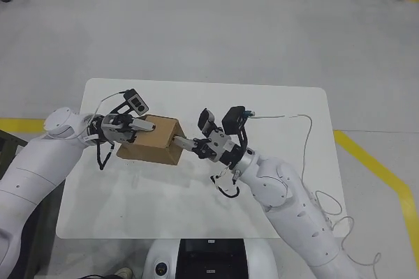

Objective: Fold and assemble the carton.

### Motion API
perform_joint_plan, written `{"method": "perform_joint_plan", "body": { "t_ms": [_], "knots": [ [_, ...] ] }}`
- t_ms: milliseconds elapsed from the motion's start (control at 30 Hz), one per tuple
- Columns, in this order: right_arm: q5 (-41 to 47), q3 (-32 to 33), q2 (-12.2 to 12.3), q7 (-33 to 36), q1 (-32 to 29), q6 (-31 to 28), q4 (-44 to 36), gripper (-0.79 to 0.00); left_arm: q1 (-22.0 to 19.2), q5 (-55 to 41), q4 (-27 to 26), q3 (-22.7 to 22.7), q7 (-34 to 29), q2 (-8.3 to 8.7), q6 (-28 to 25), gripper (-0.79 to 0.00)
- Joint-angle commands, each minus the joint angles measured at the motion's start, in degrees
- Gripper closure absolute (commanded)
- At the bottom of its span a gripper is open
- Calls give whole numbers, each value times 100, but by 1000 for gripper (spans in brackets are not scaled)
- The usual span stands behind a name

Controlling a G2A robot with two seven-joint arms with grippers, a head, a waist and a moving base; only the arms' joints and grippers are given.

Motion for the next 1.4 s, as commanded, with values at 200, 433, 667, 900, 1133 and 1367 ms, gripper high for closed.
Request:
{"method": "perform_joint_plan", "body": {
  "t_ms": [200,433,667,900,1133,1367],
  "knots": [
    [269,313,56,-220,-242,-108,-97,-785,-57,112,112,2,0,27,8,0],
    [649,540,103,-320,-370,-497,-138,-785,-416,1412,603,123,0,39,-283,0],
    [580,842,175,-308,-533,-614,-279,-785,-906,3229,559,412,411,-116,-167,0],
    [588,1207,266,-127,-791,-646,-534,-785,-1260,4497,214,700,1214,-303,457,0],
    [686,1488,339,-52,-1061,-675,-697,-785,-1332,4545,304,691,1386,-419,631,0],
    [904,1553,369,-55,-1086,-717,-664,-785,-1133,3859,451,388,1373,-438,329,0]
  ]
}}
